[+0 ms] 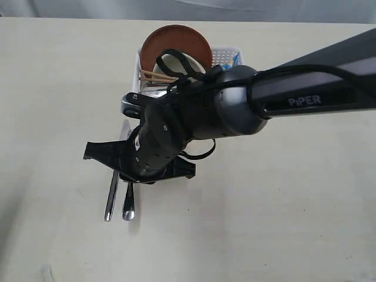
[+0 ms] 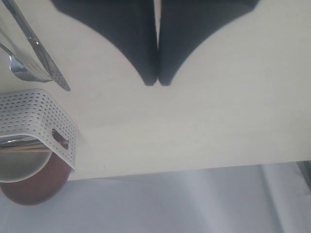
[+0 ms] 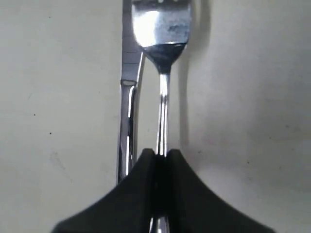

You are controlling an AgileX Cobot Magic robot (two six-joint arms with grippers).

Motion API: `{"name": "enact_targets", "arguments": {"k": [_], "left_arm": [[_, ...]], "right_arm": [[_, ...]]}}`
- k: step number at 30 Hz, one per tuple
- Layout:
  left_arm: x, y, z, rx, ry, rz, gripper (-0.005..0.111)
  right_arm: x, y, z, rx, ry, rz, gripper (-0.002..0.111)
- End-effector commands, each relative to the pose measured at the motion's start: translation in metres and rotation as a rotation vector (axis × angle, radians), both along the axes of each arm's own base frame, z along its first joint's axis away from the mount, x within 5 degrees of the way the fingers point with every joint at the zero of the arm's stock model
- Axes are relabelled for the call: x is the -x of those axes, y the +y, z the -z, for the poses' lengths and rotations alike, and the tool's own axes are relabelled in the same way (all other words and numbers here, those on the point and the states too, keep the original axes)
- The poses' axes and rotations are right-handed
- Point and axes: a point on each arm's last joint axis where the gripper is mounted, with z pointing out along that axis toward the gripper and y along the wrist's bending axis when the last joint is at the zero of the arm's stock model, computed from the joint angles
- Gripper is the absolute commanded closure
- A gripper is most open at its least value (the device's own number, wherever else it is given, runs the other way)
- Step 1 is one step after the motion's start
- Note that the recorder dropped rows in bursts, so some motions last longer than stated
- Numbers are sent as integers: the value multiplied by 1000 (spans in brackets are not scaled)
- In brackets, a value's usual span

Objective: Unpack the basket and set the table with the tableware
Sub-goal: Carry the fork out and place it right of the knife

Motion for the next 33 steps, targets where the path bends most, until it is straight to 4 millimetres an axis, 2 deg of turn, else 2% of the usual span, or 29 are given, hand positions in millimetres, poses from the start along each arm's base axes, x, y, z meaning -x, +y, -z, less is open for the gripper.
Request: {"name": "enact_targets", "arguments": {"k": [1,5,6,8,14,19,24,26,28,33], "left_arm": [[0,0,-1,4,-13,-2,107],[0,0,-1,4,-13,-2,107],[0,0,-1,4,-13,-2,107],[0,0,-1,4,-13,-2,107],[0,0,-1,4,-13,-2,107],[0,0,-1,4,-13,-2,107],[0,0,-1,4,-13,-2,107],[0,0,-1,4,-13,-2,107],[0,0,-1,4,-13,-2,107],[0,0,-1,4,-13,-2,107]], "right_arm": [[-7,-8,0,36,16,5,95],[-7,-11,1,63,25,-20,66],[-7,-11,1,69,23,-34,61],[-7,-11,2,76,17,-58,59],[-8,-10,-1,83,-17,-114,59],[-15,-2,-16,117,-42,-179,59],[-23,7,-36,126,-69,-242,78],[-30,8,-51,159,-77,-294,85],[-36,3,-71,227,-86,-348,86],[-58,-28,-128,479,-125,-354,86]]}}
